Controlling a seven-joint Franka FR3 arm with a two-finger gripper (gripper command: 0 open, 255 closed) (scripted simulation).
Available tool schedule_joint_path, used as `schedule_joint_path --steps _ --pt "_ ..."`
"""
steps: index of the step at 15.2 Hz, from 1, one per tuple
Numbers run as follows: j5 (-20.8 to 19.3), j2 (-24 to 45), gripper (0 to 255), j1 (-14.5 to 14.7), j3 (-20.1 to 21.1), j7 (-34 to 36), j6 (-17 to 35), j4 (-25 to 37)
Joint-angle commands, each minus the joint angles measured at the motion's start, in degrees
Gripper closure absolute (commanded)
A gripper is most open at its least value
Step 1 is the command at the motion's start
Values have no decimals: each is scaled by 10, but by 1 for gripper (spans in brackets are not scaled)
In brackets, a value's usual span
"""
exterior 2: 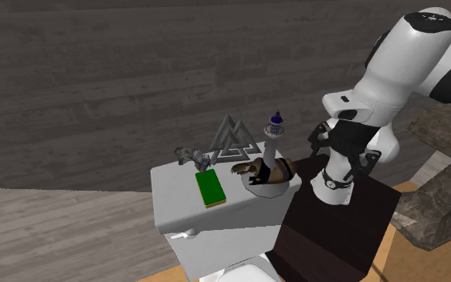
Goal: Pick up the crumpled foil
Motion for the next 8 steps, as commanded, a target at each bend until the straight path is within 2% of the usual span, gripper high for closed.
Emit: schedule_joint_path --steps 1,8 --pt "0 0 0 0 0 0 0 0" --pt "-30 96 0 -50 -47 8 83 27"
